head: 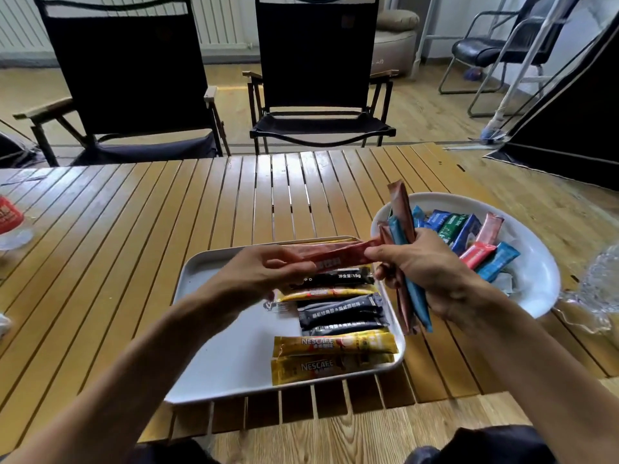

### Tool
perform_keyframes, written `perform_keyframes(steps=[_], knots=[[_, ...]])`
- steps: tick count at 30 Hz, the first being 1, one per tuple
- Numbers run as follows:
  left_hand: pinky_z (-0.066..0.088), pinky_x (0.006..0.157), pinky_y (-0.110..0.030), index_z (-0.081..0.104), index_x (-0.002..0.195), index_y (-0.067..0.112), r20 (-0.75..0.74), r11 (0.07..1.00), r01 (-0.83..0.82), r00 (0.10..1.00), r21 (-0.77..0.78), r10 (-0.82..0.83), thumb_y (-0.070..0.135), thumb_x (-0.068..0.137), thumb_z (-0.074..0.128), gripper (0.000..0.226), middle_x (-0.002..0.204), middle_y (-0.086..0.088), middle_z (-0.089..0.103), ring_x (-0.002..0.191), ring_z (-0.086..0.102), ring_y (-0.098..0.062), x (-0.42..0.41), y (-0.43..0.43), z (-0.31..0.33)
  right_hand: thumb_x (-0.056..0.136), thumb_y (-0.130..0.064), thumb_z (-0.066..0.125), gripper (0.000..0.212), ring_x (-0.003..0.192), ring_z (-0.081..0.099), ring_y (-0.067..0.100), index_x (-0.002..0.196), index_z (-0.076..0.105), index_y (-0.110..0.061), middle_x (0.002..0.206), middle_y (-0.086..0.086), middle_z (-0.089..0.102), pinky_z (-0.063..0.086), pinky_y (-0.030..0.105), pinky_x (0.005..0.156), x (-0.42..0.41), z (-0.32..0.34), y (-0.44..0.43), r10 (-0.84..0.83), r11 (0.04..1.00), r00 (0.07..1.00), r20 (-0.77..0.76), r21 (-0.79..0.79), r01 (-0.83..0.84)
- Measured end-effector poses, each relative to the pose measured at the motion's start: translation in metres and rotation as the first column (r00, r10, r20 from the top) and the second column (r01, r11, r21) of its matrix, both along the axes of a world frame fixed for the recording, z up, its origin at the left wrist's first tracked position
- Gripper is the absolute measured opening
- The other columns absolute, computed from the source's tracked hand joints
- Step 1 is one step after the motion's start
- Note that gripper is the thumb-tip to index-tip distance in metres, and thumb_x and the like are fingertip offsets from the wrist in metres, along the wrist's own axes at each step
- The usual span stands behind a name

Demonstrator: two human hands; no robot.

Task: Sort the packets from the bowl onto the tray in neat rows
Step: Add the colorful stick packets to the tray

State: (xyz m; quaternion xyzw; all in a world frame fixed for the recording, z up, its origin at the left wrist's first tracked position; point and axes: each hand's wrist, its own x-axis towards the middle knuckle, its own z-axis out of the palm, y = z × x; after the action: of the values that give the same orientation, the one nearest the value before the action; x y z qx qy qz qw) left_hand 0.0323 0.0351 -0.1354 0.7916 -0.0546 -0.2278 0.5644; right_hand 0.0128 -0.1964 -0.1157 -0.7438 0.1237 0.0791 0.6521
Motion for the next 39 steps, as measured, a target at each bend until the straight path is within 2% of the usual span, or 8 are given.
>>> perform_keyframes(steps=[8,12,15,20,27,32,36,39], knots=[[0.044,0.059,-0.023,0.068,0.097,0.005,-0.076,0.979,-0.147,0.988,-0.141,0.138,0.027,0.081,0.064,0.027,0.09,-0.01,0.066,0.075,0.055,-0.017,-0.005,-0.002,-0.001,0.086,-0.008,0.071,0.012,0.059,0.069,0.017,0.092,0.063,-0.002,0.077,0.013,0.07,0.052,0.026,0.053,-0.003,-0.001,0.003,-0.006,1.0,1.0,0.005,-0.007,0.006],[0.051,0.071,-0.025,0.065,0.096,0.007,-0.004,0.946,-0.179,0.983,-0.27,0.185,0.007,0.08,0.066,0.016,0.1,-0.007,0.068,0.092,0.063,-0.017,-0.008,-0.005,-0.003,0.085,-0.025,0.071,0.024,0.079,0.073,0.022,0.099,0.064,-0.007,0.096,0.012,0.073,0.057,0.031,0.066,-0.001,-0.004,0.0,-0.063,0.994,0.996,-0.056,0.088,0.068],[0.055,0.073,-0.021,0.064,0.096,0.009,0.071,0.953,-0.148,0.982,-0.266,0.172,-0.001,0.079,0.066,0.019,0.105,-0.005,0.066,0.1,0.063,-0.015,-0.011,-0.007,-0.004,0.082,-0.011,0.073,0.014,0.067,0.072,0.015,0.093,0.066,-0.004,0.09,0.011,0.071,0.057,0.024,0.06,-0.001,-0.005,0.0,-0.062,0.99,0.997,-0.054,0.125,0.069],[0.056,0.079,-0.028,0.057,0.108,0.011,0.007,0.905,-0.22,0.971,-0.365,0.238,0.018,0.082,0.064,0.027,0.105,-0.012,0.065,0.099,0.066,-0.022,-0.013,-0.007,-0.007,0.08,0.005,0.072,0.012,0.07,0.072,0.018,0.088,0.065,-0.001,0.084,0.011,0.071,0.056,0.021,0.057,-0.002,-0.005,-0.001,-0.064,0.997,0.997,0.031,0.048,0.063],[0.057,0.07,-0.02,0.056,0.107,0.016,0.362,0.983,-0.182,0.917,0.0,0.169,0.012,0.085,0.066,0.024,0.099,-0.003,0.066,0.094,0.065,-0.012,-0.015,-0.005,-0.019,0.087,0.002,0.066,0.009,0.077,0.072,0.015,0.089,0.062,-0.005,0.09,0.01,0.068,0.058,0.024,0.061,-0.002,-0.015,-0.004,-0.078,0.974,0.985,0.153,-0.2,0.108],[0.057,0.069,-0.021,0.059,0.1,0.017,0.364,0.986,-0.162,0.921,0.042,0.136,0.012,0.086,0.065,0.016,0.095,0.0,0.066,0.091,0.066,-0.011,-0.021,-0.014,-0.029,0.089,-0.002,0.064,0.008,0.071,0.073,0.012,0.096,0.06,-0.005,0.092,0.011,0.07,0.057,0.02,0.055,0.0,-0.015,-0.01,-0.052,0.963,0.993,0.103,-0.257,0.077],[0.049,0.068,-0.011,0.061,0.099,0.02,0.558,0.951,-0.158,0.83,0.267,-0.019,0.017,0.085,0.067,0.016,0.095,0.005,0.066,0.089,0.06,-0.006,-0.026,-0.018,-0.033,0.089,-0.003,0.065,0.009,0.07,0.073,0.01,0.097,0.061,-0.004,0.091,0.012,0.069,0.055,0.018,0.053,-0.001,-0.013,-0.01,-0.035,0.958,0.992,0.119,-0.278,0.067],[0.044,0.084,-0.026,0.064,0.101,0.025,0.671,0.918,-0.164,0.73,0.361,-0.133,0.024,0.084,0.068,0.018,0.109,0.006,0.062,0.104,0.05,-0.011,-0.027,-0.021,-0.037,0.089,-0.005,0.066,0.009,0.068,0.073,0.009,0.096,0.061,-0.004,0.088,0.01,0.069,0.054,0.017,0.052,-0.001,-0.013,-0.01,-0.026,0.95,0.99,0.137,-0.305,0.067]])
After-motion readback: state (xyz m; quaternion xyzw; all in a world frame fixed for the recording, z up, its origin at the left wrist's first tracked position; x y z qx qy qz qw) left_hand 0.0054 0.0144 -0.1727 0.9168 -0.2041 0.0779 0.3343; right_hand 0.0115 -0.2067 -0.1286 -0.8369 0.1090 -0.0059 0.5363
